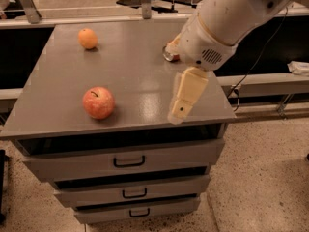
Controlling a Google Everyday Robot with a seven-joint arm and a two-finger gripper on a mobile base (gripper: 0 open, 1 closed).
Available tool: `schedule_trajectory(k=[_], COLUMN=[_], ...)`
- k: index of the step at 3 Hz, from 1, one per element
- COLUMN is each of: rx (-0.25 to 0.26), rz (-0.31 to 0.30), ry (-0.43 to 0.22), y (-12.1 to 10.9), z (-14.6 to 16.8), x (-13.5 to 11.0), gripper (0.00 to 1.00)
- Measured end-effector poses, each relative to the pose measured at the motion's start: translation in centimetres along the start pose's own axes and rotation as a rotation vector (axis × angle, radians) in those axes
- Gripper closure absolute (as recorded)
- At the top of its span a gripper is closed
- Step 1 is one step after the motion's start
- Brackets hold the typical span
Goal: Pick apple
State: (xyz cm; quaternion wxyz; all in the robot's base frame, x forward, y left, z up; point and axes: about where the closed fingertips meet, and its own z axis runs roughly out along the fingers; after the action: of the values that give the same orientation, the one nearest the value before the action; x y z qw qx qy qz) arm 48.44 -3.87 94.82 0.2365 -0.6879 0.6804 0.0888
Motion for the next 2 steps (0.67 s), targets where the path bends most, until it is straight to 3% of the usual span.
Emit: schedule_trajectory(k=[1, 2], rx=[0.000, 0.003], rz=[0.000, 0.006], ry=[0.000, -0.054], y=[0.00, -0.20], z=[-0.01, -0.15], x=[-0.01, -0.08], gripper=[0.00, 0.00])
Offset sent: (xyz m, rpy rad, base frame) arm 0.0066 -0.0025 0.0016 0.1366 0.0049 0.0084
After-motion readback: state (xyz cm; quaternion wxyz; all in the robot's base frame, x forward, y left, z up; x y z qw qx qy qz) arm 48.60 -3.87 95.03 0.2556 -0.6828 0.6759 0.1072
